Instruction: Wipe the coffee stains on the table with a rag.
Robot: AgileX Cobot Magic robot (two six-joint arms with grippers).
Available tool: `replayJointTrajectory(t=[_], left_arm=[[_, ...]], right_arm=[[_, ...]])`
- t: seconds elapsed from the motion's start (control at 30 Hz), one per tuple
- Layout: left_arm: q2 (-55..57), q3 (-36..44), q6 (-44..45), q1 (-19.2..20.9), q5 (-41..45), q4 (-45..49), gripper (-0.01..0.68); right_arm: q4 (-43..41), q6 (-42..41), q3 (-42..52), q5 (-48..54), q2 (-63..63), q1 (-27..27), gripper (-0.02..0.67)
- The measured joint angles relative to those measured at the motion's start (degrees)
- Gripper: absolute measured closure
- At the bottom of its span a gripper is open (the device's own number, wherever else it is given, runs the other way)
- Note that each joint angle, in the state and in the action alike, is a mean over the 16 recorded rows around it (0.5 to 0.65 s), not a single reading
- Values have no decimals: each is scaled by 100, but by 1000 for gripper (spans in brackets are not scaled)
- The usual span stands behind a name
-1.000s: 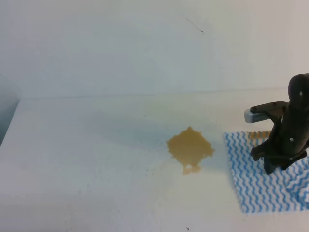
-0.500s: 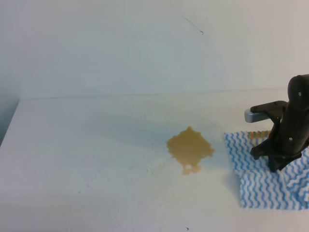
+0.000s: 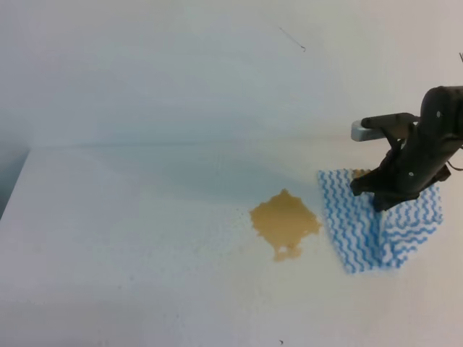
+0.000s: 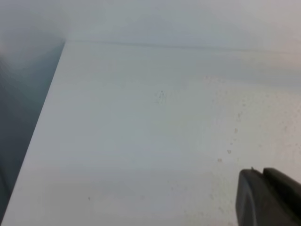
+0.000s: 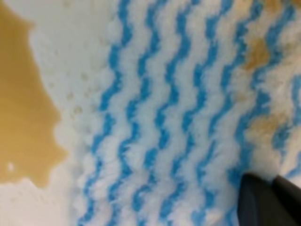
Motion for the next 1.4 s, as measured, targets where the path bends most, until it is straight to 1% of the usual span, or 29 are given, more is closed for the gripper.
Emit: replayJointTrajectory(t=[0.27,0.6,0.77,1.07,1.4], left_arm=[[0,32,-3,0,0,0,677],[10,64,-3,-1,0,1,677],[10,48,-3,-1,0,0,677],[10,97,-3,-1,0,1,677],[10,113,4,-1,0,1,677]], right_arm=[[279,12,-967,66,564,354,642],[539,36,-2348,419,1391,1139,642],[672,-29,-2850,735,1653,1521,642],[755,-286,-3177,1465,1806,1992,642],[704,-604,-3118,2342,1772,2163,642]])
